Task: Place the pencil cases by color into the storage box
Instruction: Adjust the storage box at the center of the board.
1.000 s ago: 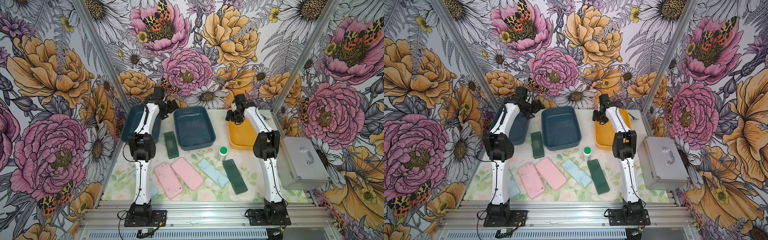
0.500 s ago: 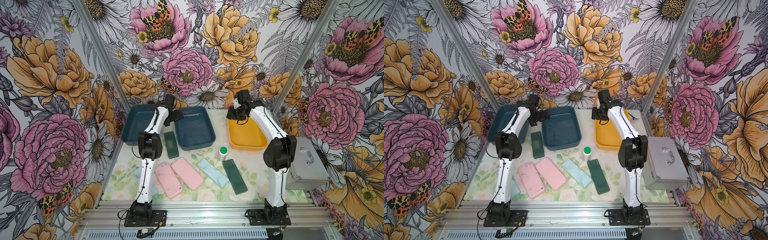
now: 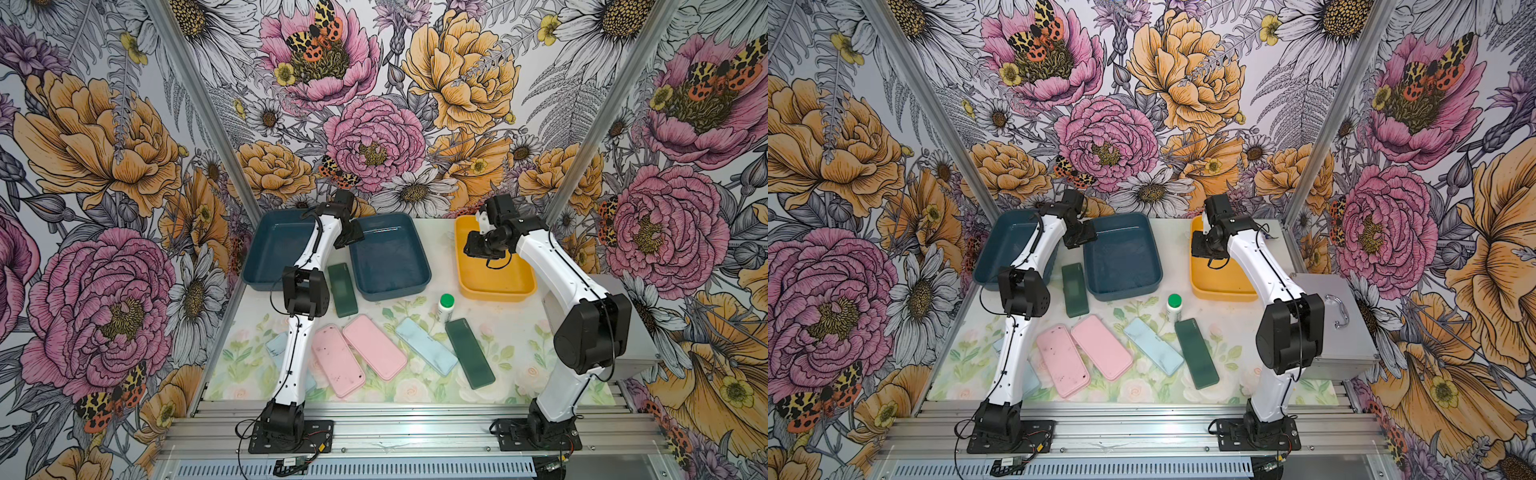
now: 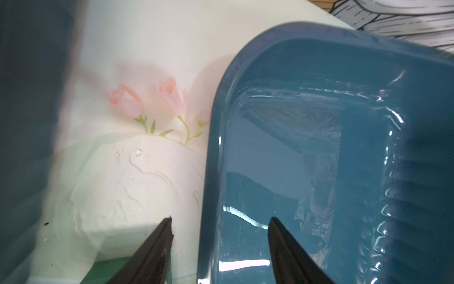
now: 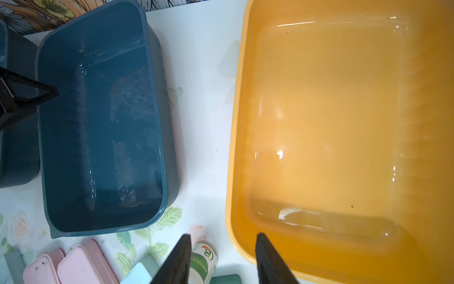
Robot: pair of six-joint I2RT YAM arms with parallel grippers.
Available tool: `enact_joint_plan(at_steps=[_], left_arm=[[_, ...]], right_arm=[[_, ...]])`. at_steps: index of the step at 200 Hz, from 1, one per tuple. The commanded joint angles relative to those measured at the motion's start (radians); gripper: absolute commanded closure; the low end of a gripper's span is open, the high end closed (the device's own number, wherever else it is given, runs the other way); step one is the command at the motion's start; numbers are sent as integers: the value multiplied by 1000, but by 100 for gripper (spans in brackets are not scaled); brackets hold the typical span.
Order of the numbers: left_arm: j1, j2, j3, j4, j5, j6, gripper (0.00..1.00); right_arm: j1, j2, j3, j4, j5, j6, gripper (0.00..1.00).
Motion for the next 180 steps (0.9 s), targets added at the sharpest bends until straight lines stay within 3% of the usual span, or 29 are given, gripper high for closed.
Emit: enact_joint_plan(at_steps=[1,59,147,180], left_arm=[[-12,27,25,21,11,35,36],[-44,49,49,57,75,30,36],[-67,76,98,74,84,8,36],[-67,91,111,97,113,0,30]], right_arm=[[-5,-45,-22,24,15,10,54],[-23,-93,-66,22,11,14,54],[-28,-168,-154,22,11,27,56],[-28,-181,-168,22,11,32,56]])
